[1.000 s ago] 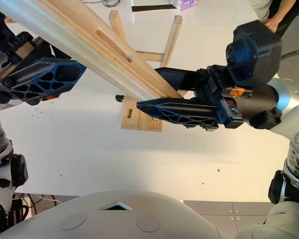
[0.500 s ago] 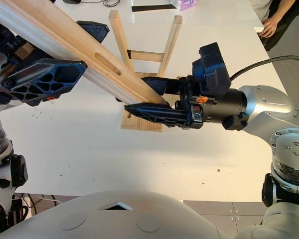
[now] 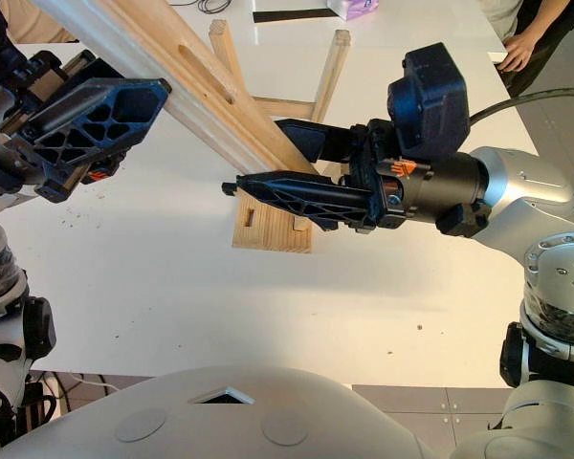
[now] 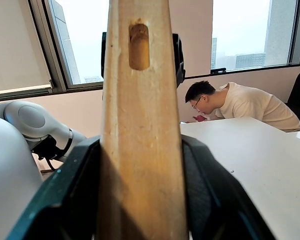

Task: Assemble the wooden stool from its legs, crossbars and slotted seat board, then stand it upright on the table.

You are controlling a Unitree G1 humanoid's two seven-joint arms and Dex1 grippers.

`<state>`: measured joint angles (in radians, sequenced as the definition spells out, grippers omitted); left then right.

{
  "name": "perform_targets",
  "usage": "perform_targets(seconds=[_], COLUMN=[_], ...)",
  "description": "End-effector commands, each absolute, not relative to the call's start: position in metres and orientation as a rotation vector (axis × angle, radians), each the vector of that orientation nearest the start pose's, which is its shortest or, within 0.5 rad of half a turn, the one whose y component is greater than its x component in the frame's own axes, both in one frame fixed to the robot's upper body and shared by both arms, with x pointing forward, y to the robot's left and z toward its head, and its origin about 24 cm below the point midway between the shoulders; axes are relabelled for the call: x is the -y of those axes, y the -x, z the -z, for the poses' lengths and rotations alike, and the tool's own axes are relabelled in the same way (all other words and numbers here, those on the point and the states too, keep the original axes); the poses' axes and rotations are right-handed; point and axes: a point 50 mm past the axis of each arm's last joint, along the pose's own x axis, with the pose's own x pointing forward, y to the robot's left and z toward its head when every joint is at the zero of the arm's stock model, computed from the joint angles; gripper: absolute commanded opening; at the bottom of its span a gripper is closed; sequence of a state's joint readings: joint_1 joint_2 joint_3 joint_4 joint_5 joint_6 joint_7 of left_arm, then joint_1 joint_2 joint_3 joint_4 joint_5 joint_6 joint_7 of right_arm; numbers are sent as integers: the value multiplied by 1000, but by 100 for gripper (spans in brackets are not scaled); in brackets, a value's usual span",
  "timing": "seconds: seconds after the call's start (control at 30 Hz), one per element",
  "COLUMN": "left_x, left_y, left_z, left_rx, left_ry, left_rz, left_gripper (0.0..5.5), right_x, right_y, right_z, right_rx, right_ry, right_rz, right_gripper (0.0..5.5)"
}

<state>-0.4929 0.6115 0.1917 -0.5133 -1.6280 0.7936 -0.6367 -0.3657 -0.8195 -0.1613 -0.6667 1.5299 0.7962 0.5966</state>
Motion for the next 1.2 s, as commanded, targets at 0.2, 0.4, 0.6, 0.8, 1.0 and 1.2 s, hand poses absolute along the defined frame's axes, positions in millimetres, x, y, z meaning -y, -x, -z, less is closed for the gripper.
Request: perform_targets(seconds=[0.2,0.4,0.6,0.8,1.0,1.2], left_x=[-134,-133,-134,-136,-137,-138], left_y=[-207,-207,-209,-206,-200,-202], left_z=[-264,-267,-267,-265,-258,-251], left_rx=[224,220,225,222,190,169], left_ry=[454,472,484,478,445,425], left_rz=[1614,1613,1594,1627,1659,1646], left_gripper=[208,299,375,356,246,215], right_x=[140,141,141,143,144,144], right_y=[-190,-192,-191,-189,-190,-189], right_z=[-239,-238,-235,-229,-228,-230], right_rx=[3,-2,-17,-51,-60,-68], right_ry=[-179,-175,-167,-152,-121,-95], right_rz=[-1483,-1477,-1478,-1475,-1486,-1508], right_gripper=[205,205,205,205,205,205])
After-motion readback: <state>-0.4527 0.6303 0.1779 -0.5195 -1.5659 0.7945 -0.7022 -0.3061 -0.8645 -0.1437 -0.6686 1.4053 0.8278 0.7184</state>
